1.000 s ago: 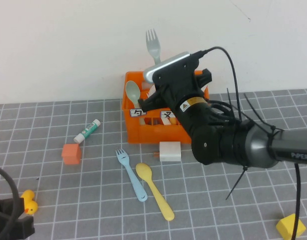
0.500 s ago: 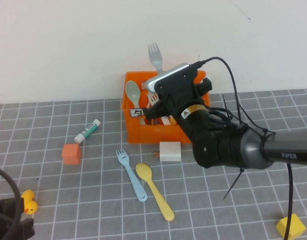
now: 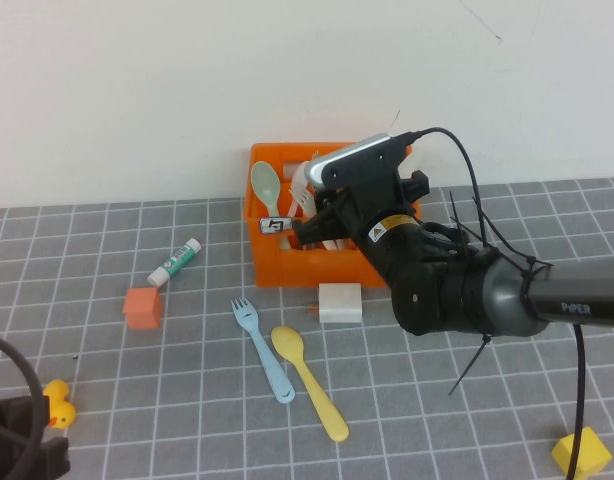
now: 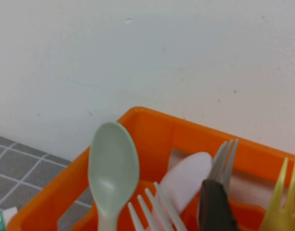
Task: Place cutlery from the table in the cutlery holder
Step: Place the fork on the box, then pick up the fork
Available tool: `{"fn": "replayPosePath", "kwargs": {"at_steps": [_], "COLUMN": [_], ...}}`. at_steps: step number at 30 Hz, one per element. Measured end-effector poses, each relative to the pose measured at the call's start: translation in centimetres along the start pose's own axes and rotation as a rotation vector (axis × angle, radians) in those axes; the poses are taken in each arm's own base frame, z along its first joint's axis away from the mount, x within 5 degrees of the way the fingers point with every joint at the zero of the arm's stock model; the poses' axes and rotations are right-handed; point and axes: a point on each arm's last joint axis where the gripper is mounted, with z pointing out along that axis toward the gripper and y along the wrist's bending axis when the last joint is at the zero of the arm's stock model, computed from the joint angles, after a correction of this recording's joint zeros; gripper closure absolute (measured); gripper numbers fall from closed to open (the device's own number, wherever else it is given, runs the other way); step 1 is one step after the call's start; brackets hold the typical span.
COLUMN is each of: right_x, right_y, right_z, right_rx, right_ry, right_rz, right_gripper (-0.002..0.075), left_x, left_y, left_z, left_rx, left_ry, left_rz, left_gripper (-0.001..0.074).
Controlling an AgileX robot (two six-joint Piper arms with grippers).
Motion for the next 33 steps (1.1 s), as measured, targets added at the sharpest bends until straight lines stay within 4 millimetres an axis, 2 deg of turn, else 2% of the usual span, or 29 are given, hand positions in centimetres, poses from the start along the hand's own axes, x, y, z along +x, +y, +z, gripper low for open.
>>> {"fn": "replayPosePath", "kwargs": {"at_steps": [4, 6, 8, 10, 14, 16, 18, 21, 24, 31, 33], "right_x": [-0.5, -1.7, -4.0, -6.6, -11.6, -13.1, -13.8, -13.7, -12.2, -5.8, -4.1], "right_y": [-0.1, 0.0, 0.0, 0.0, -0.1, -0.3, -0.6, -1.2, -1.6, -1.5, -1.4], "right_z": [-0.1, -0.4, -1.3, -2.5, -6.4, -8.7, -10.8, -12.8, -14.4, -17.8, -18.5], "right_rx": [-0.005, -0.025, -0.065, -0.123, -0.269, -0.324, -0.368, -0.407, -0.436, -0.502, -0.528], "right_ry": [-0.007, -0.023, -0.043, -0.044, 0.041, 0.136, 0.255, 0.410, 0.525, 0.683, 0.727], "right_rz": [-0.003, -0.016, -0.040, -0.080, -0.258, -0.341, -0.397, -0.441, -0.460, -0.330, -0.311], "right_gripper": [0.0382, 0.0406, 0.0449, 0.0510, 0.0669, 0.0703, 0.0717, 0.0724, 0.0727, 0.0727, 0.0727], "left_x": [0.0, 0.1, 0.3, 0.4, 0.8, 0.8, 0.6, -0.1, -0.8, -3.8, -4.0], "left_y": [0.0, 0.0, 0.0, -0.1, -0.4, -0.6, -1.0, -1.7, -2.0, -3.5, -4.1], "left_z": [0.0, 0.0, 0.0, 0.0, 0.3, 0.9, 1.8, 3.8, 6.6, 13.5, 15.9], "left_rx": [0.000, -0.001, 0.003, 0.009, 0.038, 0.063, 0.100, 0.166, 0.200, 0.217, 0.205], "left_ry": [0.000, 0.010, 0.031, 0.048, 0.104, 0.138, 0.170, 0.176, 0.186, 0.243, 0.279], "left_rz": [0.000, -0.001, -0.009, -0.014, -0.032, -0.051, -0.079, -0.144, -0.226, -0.223, -0.204], "left_gripper": [0.0735, 0.0735, 0.0735, 0.0735, 0.0735, 0.0735, 0.0734, 0.0734, 0.0734, 0.0735, 0.0735]}}
